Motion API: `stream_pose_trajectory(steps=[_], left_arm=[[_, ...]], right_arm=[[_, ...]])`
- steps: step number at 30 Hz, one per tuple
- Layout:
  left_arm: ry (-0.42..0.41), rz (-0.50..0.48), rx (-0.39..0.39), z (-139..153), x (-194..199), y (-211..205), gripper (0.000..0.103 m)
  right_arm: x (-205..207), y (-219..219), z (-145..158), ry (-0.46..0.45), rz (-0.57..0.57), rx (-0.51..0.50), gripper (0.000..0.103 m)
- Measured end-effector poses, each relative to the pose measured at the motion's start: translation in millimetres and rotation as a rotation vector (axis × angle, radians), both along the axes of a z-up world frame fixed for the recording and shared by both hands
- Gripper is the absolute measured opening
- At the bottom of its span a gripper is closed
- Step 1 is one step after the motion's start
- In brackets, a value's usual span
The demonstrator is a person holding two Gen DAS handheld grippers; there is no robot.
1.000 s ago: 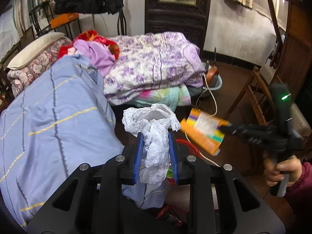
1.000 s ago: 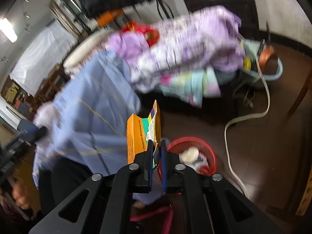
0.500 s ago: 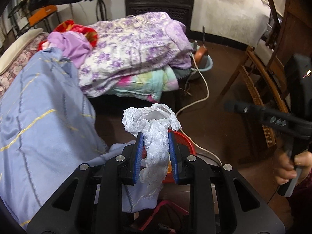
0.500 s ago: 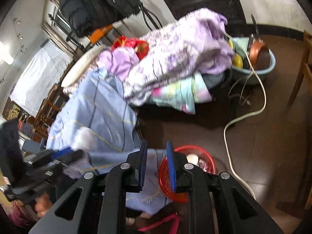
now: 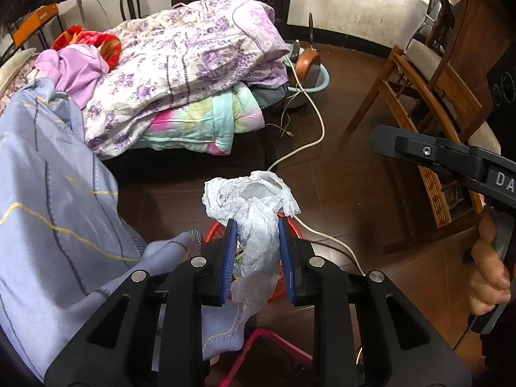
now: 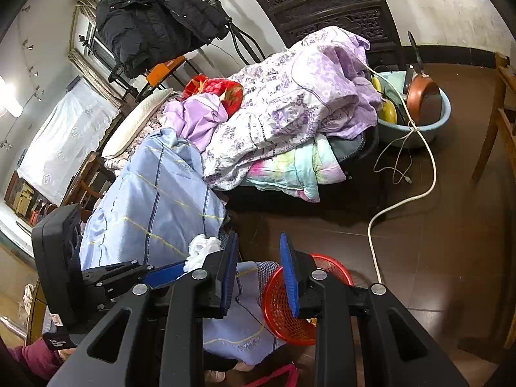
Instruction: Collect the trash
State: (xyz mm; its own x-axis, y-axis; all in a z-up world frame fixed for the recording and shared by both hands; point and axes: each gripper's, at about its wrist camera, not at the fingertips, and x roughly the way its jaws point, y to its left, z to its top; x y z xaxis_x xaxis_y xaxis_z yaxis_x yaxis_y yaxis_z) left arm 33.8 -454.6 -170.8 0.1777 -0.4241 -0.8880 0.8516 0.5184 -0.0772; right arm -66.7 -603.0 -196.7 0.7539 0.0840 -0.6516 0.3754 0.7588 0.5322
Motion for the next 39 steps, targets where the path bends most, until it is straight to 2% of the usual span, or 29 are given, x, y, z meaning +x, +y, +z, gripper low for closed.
stream_pose_trajectory(steps=[2,3,7,8,16,18,25,31,33,39], left_arm=[[0.003,-0.007,0.008,-3.8,0.3,-3.5,0.028],[0.002,-0.009,0.019,-7.0,0.0,-5.5,0.031],[-0.033,0.01,0.033,-7.1,-2.1,-3.1,0.069],[-0.042,0.013,0.03,-5.0,-2.6,-1.9,0.071],[-0.095,0.069,0.0,22.4,-4.3,14.6,0.072],[-0.114,0.094,-0.001,29.7,-7.6,21.0,0.076],[-0.148,0.161,-0.001,46.5,-17.7,46.1,0.078],[-0.183,0.188,0.006,57.8,-35.5,65.4,0.082],[-0.181,0.201,0.002,62.2,-40.5,72.5,0.082],[-0.217,0.212,-0.006,75.0,-57.5,82.6,0.083]], right_arm=[[0.1,-0.5,-0.1,0.003,0.001,0.001,0.028],[0.3,-0.1,-0.5,0.004,0.002,-0.001,0.028],[0.3,1.4,1.3,0.002,0.003,-0.005,0.028],[0.3,1.6,2.7,0.001,0.003,-0.007,0.028],[-1.5,14.8,23.2,0.011,0.033,-0.061,0.032],[-3.2,20.4,29.8,0.037,0.034,-0.085,0.043],[-10.8,41.6,40.4,0.156,0.055,-0.152,0.061],[-20.3,59.9,53.4,0.223,0.102,-0.206,0.064],[-23.2,66.1,58.3,0.235,0.115,-0.229,0.068],[-40.3,80.7,77.5,0.23,0.138,-0.288,0.071]])
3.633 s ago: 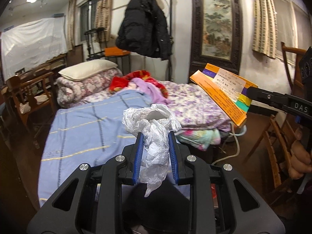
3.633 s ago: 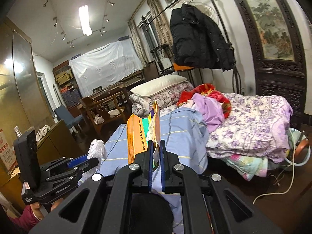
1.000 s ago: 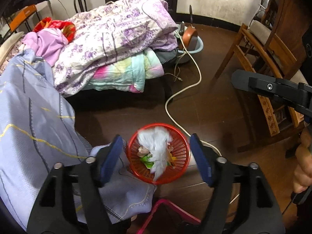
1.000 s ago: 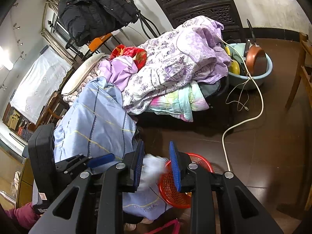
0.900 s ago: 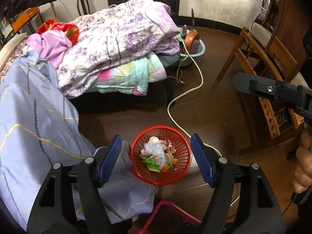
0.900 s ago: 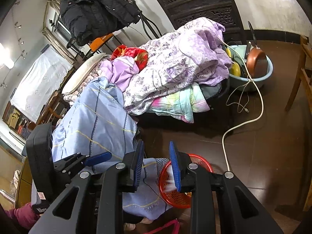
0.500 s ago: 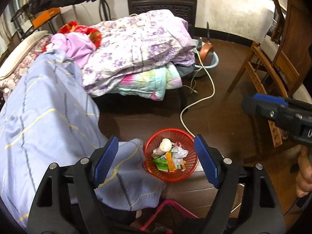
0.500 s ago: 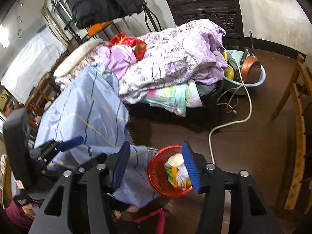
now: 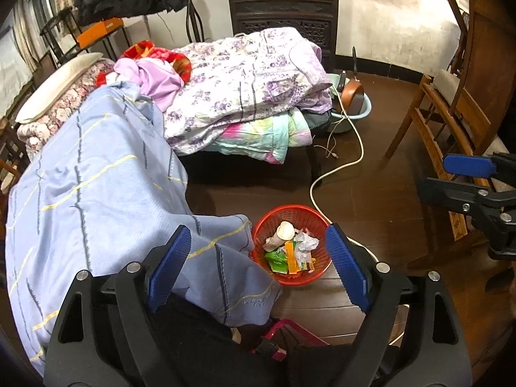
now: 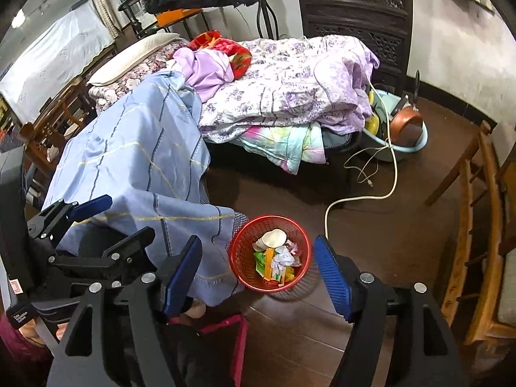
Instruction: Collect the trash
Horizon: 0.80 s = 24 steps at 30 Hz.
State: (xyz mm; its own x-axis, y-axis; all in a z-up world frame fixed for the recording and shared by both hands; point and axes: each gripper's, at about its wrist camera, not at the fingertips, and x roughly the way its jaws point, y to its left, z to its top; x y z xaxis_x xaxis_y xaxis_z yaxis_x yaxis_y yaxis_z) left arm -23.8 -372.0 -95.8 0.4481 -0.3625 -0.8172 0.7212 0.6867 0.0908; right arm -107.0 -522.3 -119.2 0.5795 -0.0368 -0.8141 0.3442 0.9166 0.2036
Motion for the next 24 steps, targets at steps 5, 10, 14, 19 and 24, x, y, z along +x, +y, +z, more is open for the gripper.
stream_pose_trajectory(steps=[5,10,14,19,24], left_arm=[[-0.04,-0.003,0.0,12.4,-16.2,3.1,0.083],[-0.074,0.003,-0.014,24.5,-23.8,5.3,0.086],[-0.073,0.001,0.007,19.0,-25.8,0.7,0.086],[-0.028,-0.002,0.038,-2.5,-16.3,-10.0,0.086],[0.022,-0.024,0.072,-33.0,-4.9,-25.2,0.086]], right_arm=[[-14.1,5.2,15.0,-0.041,0.01,-0.012,0.072],[-21.1,6.6,23.4,-0.083,0.011,-0.011,0.075],[-20.4,1.2,12.6,-0.079,-0.003,0.005,0.075],[-15.4,-12.1,-15.7,-0.034,-0.044,0.053,0.075],[-9.1,-20.8,-49.7,0.037,-0.082,0.034,0.075]])
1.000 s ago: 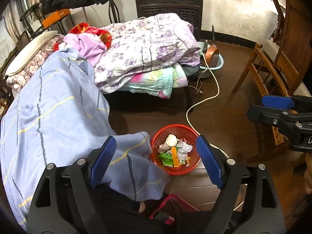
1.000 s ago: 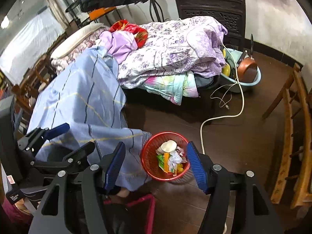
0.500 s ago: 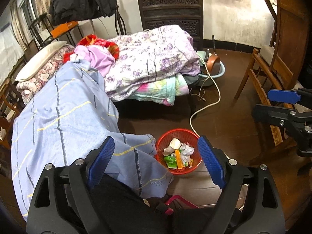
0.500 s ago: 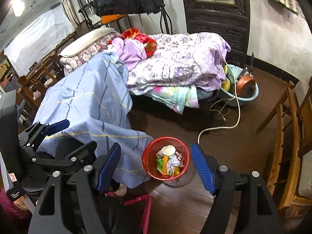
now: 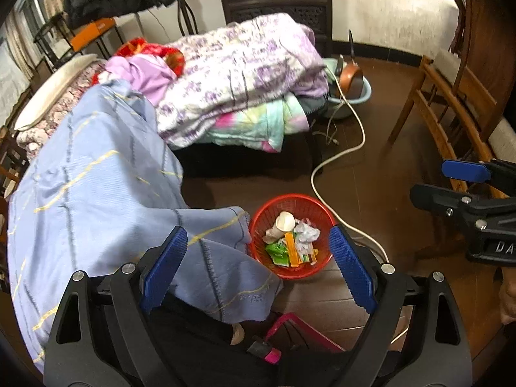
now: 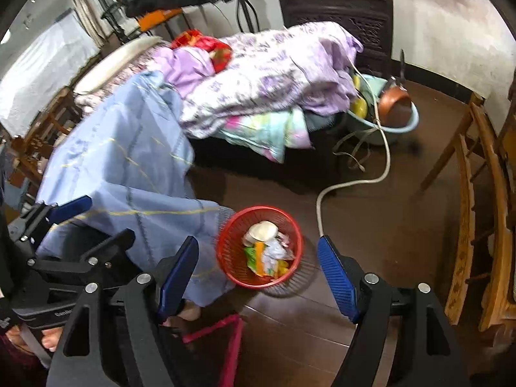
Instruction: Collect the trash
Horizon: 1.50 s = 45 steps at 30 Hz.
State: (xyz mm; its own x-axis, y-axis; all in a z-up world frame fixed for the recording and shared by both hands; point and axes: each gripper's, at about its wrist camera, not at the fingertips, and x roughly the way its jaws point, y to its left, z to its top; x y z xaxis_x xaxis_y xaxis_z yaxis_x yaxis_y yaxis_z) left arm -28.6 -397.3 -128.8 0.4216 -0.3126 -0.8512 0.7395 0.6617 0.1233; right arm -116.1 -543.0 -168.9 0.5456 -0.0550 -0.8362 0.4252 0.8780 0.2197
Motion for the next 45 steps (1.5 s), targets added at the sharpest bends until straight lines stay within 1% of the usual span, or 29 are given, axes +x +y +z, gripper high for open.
stream_pose_trajectory(steps=[4,5,9,11,13,15,20,35,45], left_arm=[[0.053,0.003,0.024,-26.7,12.7,-10.3,0.086],[0.068,0.006,0.036,-36.3,17.2,-12.9,0.086],[0.125,0.011,0.054,-57.3,27.2,-18.1,0.086],[0.138,0.009,0.067,-65.3,30.6,-20.4,0.086],[0.133,0.005,0.08,-68.9,32.3,-22.3,0.086],[0.119,0.005,0.087,-69.4,33.9,-22.7,0.086],[0.127,0.007,0.083,-70.8,38.9,-20.4,0.086],[0.106,-0.004,0.085,-68.3,35.5,-19.5,0.086],[0.114,-0.004,0.087,-69.6,35.8,-19.6,0.086]], right_arm=[[6.2,-7.5,-31.1,0.064,-0.019,0.041,0.075],[6.5,-9.1,-36.1,0.073,-0.023,0.045,0.075],[8.6,-12.1,-59.5,0.121,-0.034,0.069,0.075],[10.5,-12.7,-67.4,0.137,-0.034,0.082,0.075],[12.6,-12.2,-73.4,0.15,-0.034,0.082,0.075],[13.7,-12.0,-75.6,0.156,-0.033,0.079,0.075],[16.0,-13.6,-77.6,0.162,-0.031,0.082,0.075],[19.2,-9.1,-76.1,0.161,-0.006,0.075,0.075],[20.4,-7.9,-77.5,0.165,-0.005,0.079,0.075]])
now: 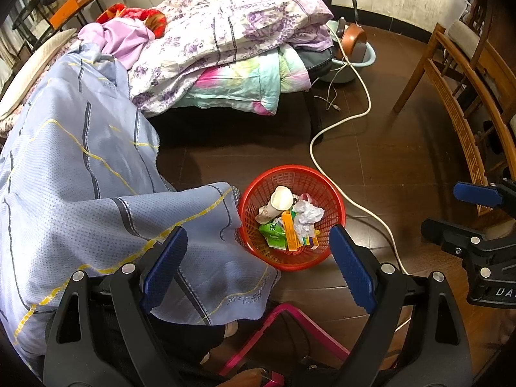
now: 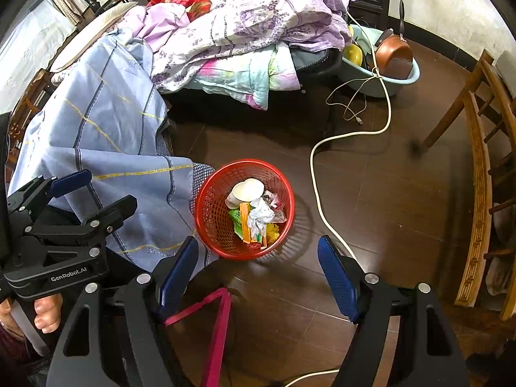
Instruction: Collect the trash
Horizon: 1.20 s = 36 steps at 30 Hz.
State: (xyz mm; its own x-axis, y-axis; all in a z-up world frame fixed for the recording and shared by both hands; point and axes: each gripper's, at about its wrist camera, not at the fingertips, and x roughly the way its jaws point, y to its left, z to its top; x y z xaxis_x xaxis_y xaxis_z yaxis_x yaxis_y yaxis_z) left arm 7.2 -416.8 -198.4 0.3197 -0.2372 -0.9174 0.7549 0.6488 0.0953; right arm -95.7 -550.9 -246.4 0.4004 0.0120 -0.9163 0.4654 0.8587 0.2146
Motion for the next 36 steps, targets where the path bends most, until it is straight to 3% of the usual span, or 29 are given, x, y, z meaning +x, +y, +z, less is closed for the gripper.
stream_pose_trajectory(steps=[36], left_arm=[[-0.002,-0.005,0.01,-3.7,-2.5,-1.9,0.086]], right_arm=[[0.7,2.2,-1.9,0.003,0.005,0.003,0.075]])
